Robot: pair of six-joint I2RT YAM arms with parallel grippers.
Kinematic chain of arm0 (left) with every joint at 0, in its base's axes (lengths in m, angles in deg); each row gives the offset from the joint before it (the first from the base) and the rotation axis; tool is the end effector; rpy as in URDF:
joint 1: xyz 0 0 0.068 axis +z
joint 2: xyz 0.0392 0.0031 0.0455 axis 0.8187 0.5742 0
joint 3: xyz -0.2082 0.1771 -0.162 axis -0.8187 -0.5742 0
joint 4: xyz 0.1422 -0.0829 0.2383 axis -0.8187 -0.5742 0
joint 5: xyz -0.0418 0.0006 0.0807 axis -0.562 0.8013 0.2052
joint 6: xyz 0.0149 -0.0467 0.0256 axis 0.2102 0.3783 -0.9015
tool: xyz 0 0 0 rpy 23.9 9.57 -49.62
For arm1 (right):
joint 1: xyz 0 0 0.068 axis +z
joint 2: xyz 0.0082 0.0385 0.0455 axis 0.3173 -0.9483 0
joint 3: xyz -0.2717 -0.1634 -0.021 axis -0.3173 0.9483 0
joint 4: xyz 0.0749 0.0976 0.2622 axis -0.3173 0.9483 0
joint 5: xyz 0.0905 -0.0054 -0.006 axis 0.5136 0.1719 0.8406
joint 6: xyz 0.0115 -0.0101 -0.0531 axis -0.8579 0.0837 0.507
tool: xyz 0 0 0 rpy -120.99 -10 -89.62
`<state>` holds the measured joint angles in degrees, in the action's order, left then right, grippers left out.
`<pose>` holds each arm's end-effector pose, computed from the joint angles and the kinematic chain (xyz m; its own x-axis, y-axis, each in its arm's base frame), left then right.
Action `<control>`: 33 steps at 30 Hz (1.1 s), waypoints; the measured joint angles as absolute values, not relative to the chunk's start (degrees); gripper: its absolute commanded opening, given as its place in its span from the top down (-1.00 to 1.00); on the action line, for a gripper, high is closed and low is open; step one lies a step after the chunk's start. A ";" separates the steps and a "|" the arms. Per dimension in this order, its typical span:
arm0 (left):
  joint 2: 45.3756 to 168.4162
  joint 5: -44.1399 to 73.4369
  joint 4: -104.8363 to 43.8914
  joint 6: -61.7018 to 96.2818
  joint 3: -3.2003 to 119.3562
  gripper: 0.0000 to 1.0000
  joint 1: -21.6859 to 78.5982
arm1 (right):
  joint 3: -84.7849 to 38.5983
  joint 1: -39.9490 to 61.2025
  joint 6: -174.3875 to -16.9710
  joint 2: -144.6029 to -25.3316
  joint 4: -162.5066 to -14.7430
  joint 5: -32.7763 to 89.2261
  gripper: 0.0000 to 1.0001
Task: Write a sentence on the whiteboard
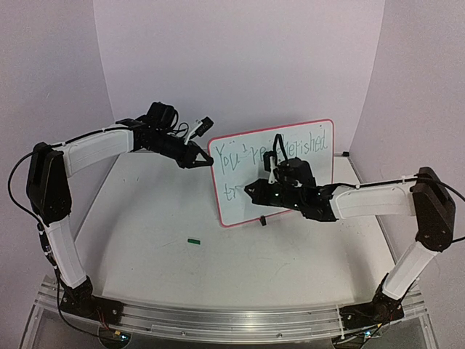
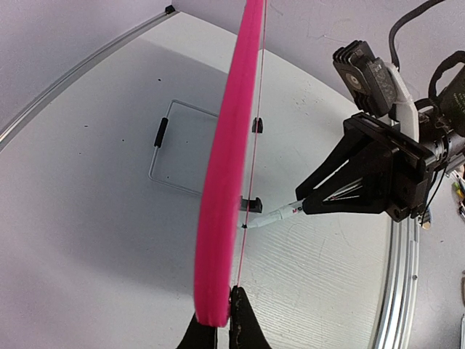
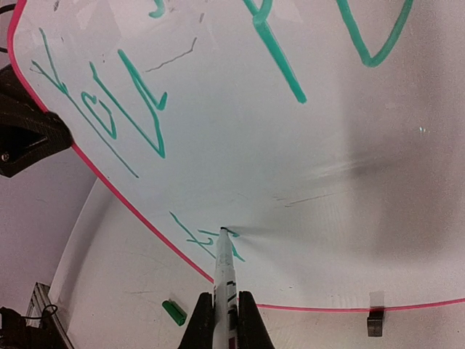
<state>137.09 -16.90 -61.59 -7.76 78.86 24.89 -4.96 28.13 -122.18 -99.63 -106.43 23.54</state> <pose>0.3875 -0.2520 0.3422 -0.3733 0.4229 -0.8257 0.9109 0.3359 -0.2398 0.2788 0.2982 0.2592 -0.6229 0.1395 -0.7698 -0.4989 0.6871 0.5282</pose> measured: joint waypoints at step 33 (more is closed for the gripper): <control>136.87 -16.90 -61.61 -7.76 78.77 1.00 24.67 | -1.65 23.54 -121.55 -95.17 -106.26 29.33 1.00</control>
